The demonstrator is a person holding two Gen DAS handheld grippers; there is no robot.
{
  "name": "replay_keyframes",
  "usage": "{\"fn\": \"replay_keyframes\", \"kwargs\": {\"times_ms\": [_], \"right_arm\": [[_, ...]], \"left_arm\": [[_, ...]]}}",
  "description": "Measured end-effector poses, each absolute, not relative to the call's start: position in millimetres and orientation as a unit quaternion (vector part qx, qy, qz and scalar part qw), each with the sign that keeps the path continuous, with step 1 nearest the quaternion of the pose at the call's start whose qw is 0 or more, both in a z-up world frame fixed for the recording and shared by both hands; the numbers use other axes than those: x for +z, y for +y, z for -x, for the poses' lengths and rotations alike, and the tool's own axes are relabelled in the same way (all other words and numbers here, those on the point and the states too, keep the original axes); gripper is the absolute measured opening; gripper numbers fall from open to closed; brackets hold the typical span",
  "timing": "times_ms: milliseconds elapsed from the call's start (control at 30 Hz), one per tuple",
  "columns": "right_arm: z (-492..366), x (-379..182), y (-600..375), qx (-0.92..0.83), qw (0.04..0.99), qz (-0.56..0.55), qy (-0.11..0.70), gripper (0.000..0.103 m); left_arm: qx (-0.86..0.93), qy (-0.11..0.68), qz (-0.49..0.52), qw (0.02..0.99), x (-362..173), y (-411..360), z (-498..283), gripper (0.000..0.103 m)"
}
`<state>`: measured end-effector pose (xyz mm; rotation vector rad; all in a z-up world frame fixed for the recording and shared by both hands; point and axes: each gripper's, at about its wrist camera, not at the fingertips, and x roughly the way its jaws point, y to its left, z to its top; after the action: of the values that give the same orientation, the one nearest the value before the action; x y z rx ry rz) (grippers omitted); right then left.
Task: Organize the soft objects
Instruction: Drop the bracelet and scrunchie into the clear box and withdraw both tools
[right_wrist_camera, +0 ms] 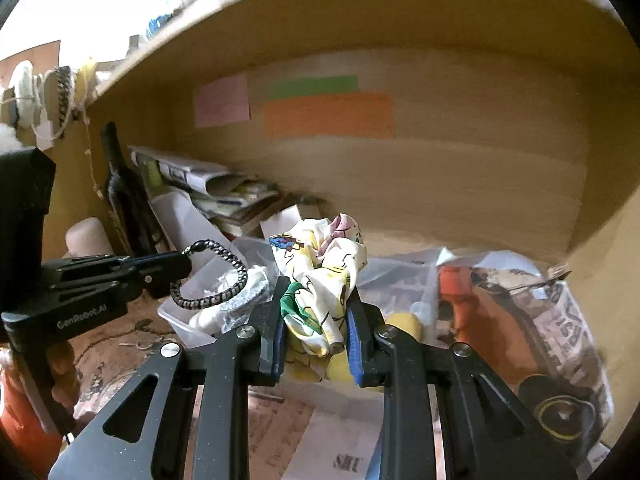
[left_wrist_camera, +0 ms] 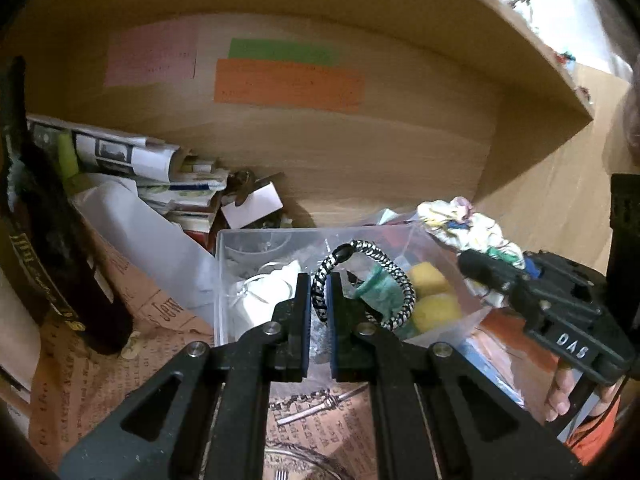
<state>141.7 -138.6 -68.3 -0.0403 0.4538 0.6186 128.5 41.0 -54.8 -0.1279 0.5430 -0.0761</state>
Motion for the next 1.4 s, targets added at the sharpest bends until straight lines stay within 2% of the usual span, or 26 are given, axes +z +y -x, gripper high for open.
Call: {"fn": "replay_keyframes", "kwargs": {"times_ms": [533,600,667,767,1200,1300,1400], "right_arm": [[-175,-112,-110,0.313,0.897,0.042,0.310,0.025],[-175,-112,-111,0.311,0.897,0.045,0.312,0.030],[-174,-111,-111,0.313,0.896,0.045,0.311,0.044],[-171,-109,-112,0.318,0.897,0.047,0.304,0.051],[-141,-61,-140,0.322,0.918,0.013,0.233,0.055],[-127,-44,-149,0.318,0.926,0.008,0.203,0.056],[-112,-30,-158,0.312,0.934,0.003,0.171,0.065]], "left_arm": [[-0.030,0.319,0.048,0.946,-98,36,-165,0.007],[-0.030,0.321,0.048,0.945,-99,36,-166,0.012],[-0.034,0.323,0.051,0.944,-99,35,-165,0.018],[-0.040,0.320,0.056,0.945,-96,35,-159,0.026],[-0.048,0.249,0.069,0.965,-46,38,-109,0.029],[-0.047,0.219,0.066,0.972,-29,36,-93,0.038],[-0.045,0.191,0.060,0.979,-15,35,-79,0.049]]}}
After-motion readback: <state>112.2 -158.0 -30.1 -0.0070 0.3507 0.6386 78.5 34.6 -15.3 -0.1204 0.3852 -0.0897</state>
